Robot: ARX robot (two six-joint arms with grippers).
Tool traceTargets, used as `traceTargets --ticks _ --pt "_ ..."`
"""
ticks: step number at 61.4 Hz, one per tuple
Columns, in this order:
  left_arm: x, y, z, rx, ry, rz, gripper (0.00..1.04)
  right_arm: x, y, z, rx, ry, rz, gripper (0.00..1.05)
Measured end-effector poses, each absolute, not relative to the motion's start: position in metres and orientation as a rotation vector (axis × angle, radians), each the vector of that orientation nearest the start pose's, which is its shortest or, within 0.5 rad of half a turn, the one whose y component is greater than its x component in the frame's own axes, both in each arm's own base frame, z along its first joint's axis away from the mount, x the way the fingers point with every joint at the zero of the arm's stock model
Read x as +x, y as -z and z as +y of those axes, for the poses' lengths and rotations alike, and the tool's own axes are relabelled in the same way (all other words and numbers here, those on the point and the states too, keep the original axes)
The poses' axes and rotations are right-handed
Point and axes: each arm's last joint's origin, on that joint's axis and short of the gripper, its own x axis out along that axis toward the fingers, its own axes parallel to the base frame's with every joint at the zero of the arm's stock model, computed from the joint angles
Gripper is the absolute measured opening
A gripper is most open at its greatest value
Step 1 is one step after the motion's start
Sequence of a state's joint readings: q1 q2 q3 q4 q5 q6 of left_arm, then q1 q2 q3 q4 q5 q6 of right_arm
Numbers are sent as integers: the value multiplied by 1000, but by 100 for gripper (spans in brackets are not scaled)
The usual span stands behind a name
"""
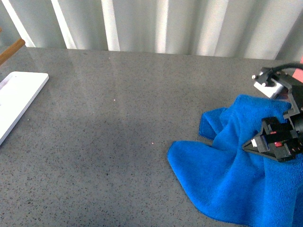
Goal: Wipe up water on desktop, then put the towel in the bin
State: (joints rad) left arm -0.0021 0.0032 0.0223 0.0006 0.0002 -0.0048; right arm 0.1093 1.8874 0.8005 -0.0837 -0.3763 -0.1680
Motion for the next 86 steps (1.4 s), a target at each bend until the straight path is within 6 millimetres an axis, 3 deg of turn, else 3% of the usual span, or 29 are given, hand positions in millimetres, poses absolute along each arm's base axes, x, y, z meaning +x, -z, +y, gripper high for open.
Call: traceTargets --ticks 10,29,42,52,62,70,77,86 --pt "96 -171 0 -5 2 -20 98 330 -50 40 -58 -466 1166 5" --pt "96 -171 0 -5 2 -20 98 380 -43 63 -203 -438 1124 5" --pt "96 -171 0 -5 2 -20 98 423 -52 95 -298 -413 1059 5" --pt "96 -171 0 -5 2 -20 98 439 -60 131 -295 -476 1011 5" --pt "96 -171 0 -5 2 -20 98 425 -62 178 -259 -648 958 5" --pt "96 -171 0 -5 2 -21 98 401 -60 198 -258 -711 971 5" --pt "96 -171 0 -5 2 -21 98 379 -61 195 -250 -722 1001 5" --pt "96 -171 0 -5 2 -21 98 351 -75 166 -274 -657 1025 5"
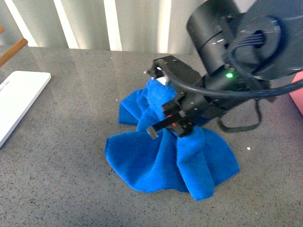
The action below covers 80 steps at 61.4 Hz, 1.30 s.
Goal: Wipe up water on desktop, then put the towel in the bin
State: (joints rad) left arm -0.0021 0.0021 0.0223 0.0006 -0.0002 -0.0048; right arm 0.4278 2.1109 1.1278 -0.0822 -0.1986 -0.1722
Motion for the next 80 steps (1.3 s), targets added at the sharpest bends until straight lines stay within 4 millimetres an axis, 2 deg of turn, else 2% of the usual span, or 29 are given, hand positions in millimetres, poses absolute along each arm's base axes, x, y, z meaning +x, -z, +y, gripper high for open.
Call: traceTargets --ticks 5,10,15,23,31,36,42,50,59,70,80 --pt "96 -171 0 -5 2 -21 98 348 -93 149 -330 -602 986 5" --pt "96 -171 0 -5 2 -21 98 351 -120 134 -387 -583 912 5" --pt "96 -171 0 -5 2 -21 98 357 -159 121 -408 -576 827 5" --pt "96 -171 0 -5 2 -21 98 363 -233 106 -467 -501 698 5" --pt "96 -171 0 -5 2 -21 98 362 -290 90 -500 -392 602 5" --pt "96 -171 0 -5 2 -21 98 363 -318 78 -505 -287 561 5" --pt "96 -171 0 -5 2 -21 98 361 -339 58 -504 -136 552 5" --pt "96 -171 0 -5 2 -21 98 356 -345 15 -547 143 615 5" --pt "96 -171 0 -5 2 -21 98 349 -334 -31 -573 346 699 5" --pt "96 -171 0 -5 2 -21 98 333 -312 -74 -470 371 837 5" --pt "96 -171 0 -5 2 -21 98 335 -297 -89 -353 313 910 5"
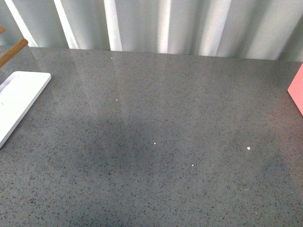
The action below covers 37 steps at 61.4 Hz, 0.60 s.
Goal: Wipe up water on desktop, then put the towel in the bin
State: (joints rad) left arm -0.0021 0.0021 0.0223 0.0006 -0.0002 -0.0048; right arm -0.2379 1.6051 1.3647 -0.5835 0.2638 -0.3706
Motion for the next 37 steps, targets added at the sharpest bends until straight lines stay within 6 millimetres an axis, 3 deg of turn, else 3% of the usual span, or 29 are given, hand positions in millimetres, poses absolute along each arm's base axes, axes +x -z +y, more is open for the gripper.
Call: traceTargets --ticks 21,37 --pt "96 -171 0 -5 2 -21 98 351 -289 -114 -268 341 1008 5" --pt "96 -171 0 -5 2 -21 98 353 -282 -118 -260 342 1025 5"
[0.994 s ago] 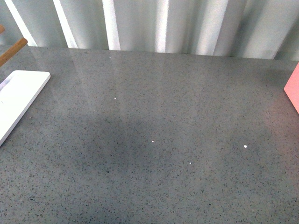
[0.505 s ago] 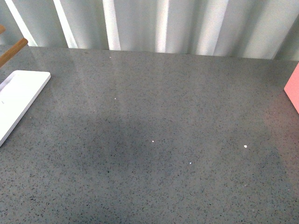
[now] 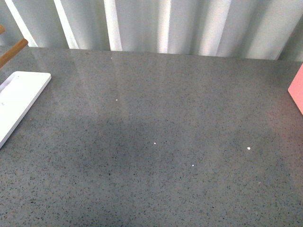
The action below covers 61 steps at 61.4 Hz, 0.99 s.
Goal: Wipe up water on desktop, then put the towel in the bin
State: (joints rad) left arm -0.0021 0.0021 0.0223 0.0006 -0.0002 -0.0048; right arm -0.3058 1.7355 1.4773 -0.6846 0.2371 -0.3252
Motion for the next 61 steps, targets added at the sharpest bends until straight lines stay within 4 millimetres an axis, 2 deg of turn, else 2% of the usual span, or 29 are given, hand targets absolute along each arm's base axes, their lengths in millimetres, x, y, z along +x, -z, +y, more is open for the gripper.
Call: traceTargets --ticks 23,43,46,61 --pt "96 -171 0 -5 2 -21 98 349 -252 -121 -169 330 1129 5" --pt "96 -171 0 -5 2 -21 98 349 -249 -120 -149 310 1128 5" --pt "96 -171 0 -5 2 -21 98 349 -249 -120 -147 308 1131 10" --pt "96 -171 0 -5 2 -21 98 349 -249 -121 -142 311 1132 47"
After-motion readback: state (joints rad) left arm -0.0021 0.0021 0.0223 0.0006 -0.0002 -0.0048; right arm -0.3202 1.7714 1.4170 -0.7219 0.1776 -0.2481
